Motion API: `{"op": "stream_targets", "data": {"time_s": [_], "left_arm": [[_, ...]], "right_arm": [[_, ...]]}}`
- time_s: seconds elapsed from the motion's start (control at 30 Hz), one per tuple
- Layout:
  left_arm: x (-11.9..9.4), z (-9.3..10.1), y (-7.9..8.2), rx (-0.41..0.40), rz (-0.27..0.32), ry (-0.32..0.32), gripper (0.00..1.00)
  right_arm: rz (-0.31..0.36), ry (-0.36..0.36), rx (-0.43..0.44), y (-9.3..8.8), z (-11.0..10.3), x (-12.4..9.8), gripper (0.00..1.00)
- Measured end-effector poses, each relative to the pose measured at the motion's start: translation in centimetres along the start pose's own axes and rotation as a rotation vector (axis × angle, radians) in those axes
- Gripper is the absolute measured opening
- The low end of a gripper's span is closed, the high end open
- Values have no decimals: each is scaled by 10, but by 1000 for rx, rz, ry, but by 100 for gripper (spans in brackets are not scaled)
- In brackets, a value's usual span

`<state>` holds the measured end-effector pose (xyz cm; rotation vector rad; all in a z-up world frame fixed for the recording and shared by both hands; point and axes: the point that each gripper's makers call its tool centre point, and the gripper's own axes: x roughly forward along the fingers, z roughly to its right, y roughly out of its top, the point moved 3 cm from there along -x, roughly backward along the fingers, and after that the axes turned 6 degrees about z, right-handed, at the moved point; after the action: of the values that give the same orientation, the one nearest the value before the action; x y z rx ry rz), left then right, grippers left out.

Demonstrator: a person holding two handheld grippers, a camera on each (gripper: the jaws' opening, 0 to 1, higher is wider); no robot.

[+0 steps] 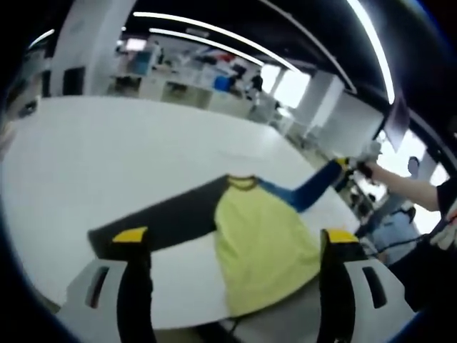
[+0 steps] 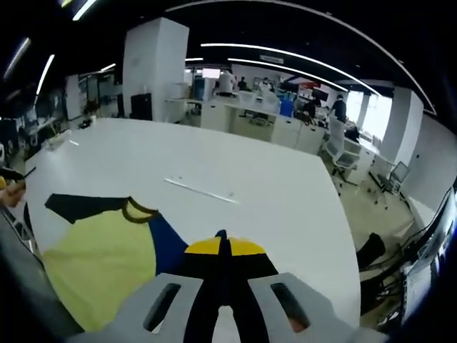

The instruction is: Fold the garment on the visible template until the final outline fits inside the template.

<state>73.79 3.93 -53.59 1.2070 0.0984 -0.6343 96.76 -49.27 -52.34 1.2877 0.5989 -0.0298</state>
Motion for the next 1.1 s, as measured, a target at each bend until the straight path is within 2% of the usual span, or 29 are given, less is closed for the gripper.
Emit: {"op": "stream_targets", "data": {"time_s": [0.33, 0.43, 0.73, 1.1], "left_arm": [[-12, -13, -16, -10, -33, 9, 94], [-13, -17, -17, -20, -32, 11, 93], [-10, -22, -16, -35, -25, 8, 92], [-10, -28, -25, -61, -32, 15, 92]], "right_arm": [[52, 72, -43, 35, -49, 1, 2], [49, 88, -79, 43, -61, 1, 2], [65, 149, -103, 69, -97, 1, 2], [62, 210, -72, 78, -132, 11, 2]]}}
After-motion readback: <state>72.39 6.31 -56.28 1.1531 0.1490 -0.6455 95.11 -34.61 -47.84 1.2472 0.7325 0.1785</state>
